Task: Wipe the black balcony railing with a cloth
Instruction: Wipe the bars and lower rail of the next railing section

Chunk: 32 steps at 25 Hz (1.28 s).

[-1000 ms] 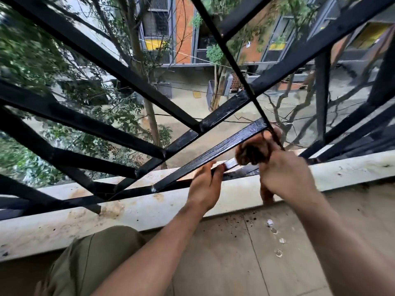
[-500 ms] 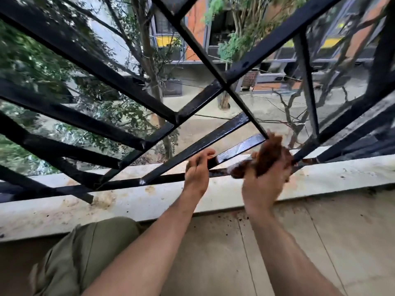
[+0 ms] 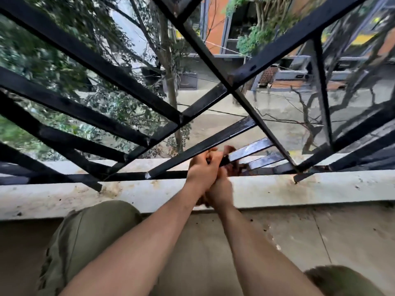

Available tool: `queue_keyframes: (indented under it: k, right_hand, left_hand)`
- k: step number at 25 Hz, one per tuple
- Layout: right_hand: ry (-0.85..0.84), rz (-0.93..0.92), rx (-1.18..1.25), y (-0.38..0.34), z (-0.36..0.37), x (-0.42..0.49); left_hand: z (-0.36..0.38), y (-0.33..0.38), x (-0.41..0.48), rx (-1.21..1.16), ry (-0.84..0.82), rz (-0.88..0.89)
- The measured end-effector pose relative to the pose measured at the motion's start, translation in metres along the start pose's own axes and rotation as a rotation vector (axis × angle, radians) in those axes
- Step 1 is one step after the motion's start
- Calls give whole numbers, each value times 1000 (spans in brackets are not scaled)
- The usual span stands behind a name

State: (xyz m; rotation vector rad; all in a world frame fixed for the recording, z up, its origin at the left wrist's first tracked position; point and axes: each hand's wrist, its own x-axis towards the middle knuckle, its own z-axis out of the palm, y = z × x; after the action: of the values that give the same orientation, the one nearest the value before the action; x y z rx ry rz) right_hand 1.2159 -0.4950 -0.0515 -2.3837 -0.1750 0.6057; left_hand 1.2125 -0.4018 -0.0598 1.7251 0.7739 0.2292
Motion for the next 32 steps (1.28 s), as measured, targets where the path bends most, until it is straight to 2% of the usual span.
queue_keyframes:
  k: [1, 2, 3, 4, 6, 8, 9, 10, 11, 12, 14, 16, 17, 18, 20, 21, 22, 23, 25, 27, 29, 31, 32]
  right_hand:
    - [-152, -62, 33, -8, 10, 0]
    - [-284, -156, -41, -10, 9, 0]
    - [-327, -291, -230, -3, -5, 3]
    - [-296, -371, -446, 9, -24, 10]
    - [-133, -297, -745, 32, -72, 24]
    - [163, -186, -727, 52, -114, 23]
    - [298, -190, -636, 59, -126, 21]
    - [359, -207, -557, 59, -132, 16]
    - [360, -215, -456, 54, -129, 12]
    - [337, -172, -250, 55, -116, 2]
    - [232, 32, 421, 52, -75, -28]
    - [158, 368, 1111, 51, -67, -40]
    - [155, 503, 1324, 52, -73, -44]
    - [215, 587, 1460, 57, -80, -44]
    - [498, 523, 1601, 67, -94, -38]
    - [654, 444, 1495, 71, -97, -28]
    - [736, 347, 1224, 74, -97, -17]
    - [710, 258, 828, 76, -89, -5]
    - [399, 135, 55, 71, -62, 15]
    - [175, -29, -438, 70, -46, 33]
    - [133, -129, -569, 72, -74, 41]
    - [142, -42, -755, 98, -123, 41]
    - [217, 3, -854, 115, -145, 38]
  left_hand:
    - [-2, 1, -3, -1, -12, -9]
    - [-5, 2, -9, 35, -62, 23]
    - [-7, 5, -17, 131, -126, 94]
    - [-9, 4, -23, 260, -134, 189]
    - [-7, 7, -33, 461, 31, 495]
    - [5, 16, -42, 447, 155, 847]
    - [13, 21, -46, 408, 106, 952]
    - [20, 26, -51, 385, 17, 975]
    - [27, 27, -55, 379, -71, 896]
    - [34, 23, -58, 382, -130, 771]
    - [41, 11, -59, 406, -138, 545]
    - [46, 8, -50, 443, -143, 432]
    - [50, 11, -46, 475, -169, 387]
    - [54, 17, -43, 475, -216, 339]
    - [63, 26, -37, 314, -344, 216]
    - [69, 27, -37, 207, -378, 166]
    - [75, 24, -36, 134, -371, 140]
    - [79, 23, -34, 101, -352, 130]
    - [84, 16, -31, 87, -368, 99]
    - [83, 15, -31, 61, -399, 89]
    - [79, 14, -29, 30, -392, 107]
    - [74, 11, -25, 1, -398, 91]
    - [72, 11, -24, -26, -407, 59]
